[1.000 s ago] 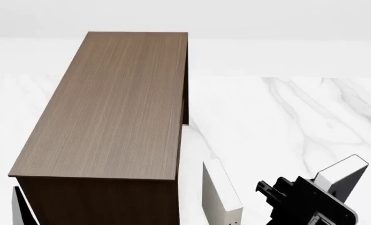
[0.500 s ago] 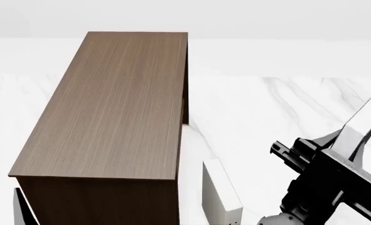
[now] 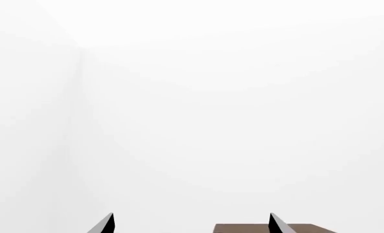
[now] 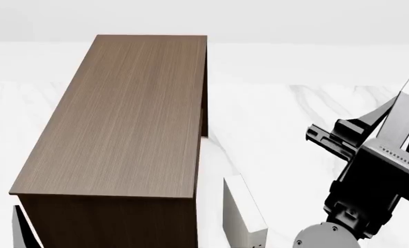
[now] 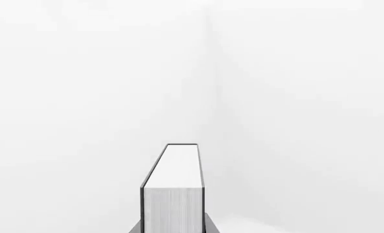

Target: Pick up the book in the middle and place it on the cabinet shelf.

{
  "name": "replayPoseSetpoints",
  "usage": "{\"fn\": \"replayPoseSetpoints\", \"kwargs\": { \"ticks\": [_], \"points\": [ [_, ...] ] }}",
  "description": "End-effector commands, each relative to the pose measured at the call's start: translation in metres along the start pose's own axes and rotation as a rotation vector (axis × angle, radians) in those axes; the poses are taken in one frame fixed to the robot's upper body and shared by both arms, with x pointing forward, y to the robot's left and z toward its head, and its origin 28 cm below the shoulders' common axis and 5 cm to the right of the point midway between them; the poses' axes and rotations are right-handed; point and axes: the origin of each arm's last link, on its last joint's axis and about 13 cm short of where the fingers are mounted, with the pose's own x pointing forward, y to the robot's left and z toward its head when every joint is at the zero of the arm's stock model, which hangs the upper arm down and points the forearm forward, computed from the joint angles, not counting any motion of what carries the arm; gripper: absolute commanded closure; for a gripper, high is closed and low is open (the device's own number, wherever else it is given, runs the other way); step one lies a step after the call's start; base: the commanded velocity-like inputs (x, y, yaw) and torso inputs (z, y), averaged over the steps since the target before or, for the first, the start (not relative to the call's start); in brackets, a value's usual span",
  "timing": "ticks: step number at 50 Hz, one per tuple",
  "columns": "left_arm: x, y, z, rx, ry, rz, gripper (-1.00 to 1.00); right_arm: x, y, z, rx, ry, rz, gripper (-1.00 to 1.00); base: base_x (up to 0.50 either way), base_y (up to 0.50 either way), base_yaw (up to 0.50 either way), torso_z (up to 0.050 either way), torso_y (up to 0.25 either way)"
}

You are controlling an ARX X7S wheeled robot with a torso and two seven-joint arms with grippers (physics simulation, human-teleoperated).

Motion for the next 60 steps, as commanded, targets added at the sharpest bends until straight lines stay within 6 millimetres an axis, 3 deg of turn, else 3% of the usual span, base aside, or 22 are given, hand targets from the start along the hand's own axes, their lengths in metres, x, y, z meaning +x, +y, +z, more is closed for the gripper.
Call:
{"fn": "replayPoseSetpoints", "kwargs": {
  "ticks": [1,25,30,47,60],
  "points": [
    [0.001,0.000,0.002,0.003,-0.006,-0.002,-1.00,0.008,0.001,0.032,0.016,-0.143,0.048,1.00,0.00,0.00,0.00,0.000,0.000],
    [0.009,0.001,0.003,0.004,-0.002,0.007,-1.00,0.013,0.011,0.080,0.167,-0.168,0.192,1.00,0.00,0.00,0.00,0.000,0.001],
    [0.009,0.001,0.003,0.004,-0.001,0.008,-1.00,0.017,0.014,0.083,0.254,-0.082,0.208,1.00,0.00,0.00,0.00,0.000,0.002],
    [0.021,0.003,-0.001,0.003,0.000,0.001,-1.00,0.016,0.029,0.102,0.372,-0.040,0.273,1.00,0.00,0.00,0.00,0.000,0.001],
    [0.025,0.004,-0.001,0.002,0.000,-0.005,-1.00,0.016,0.040,0.103,0.436,0.020,0.321,1.00,0.00,0.00,0.00,0.000,0.002]
  ]
}}
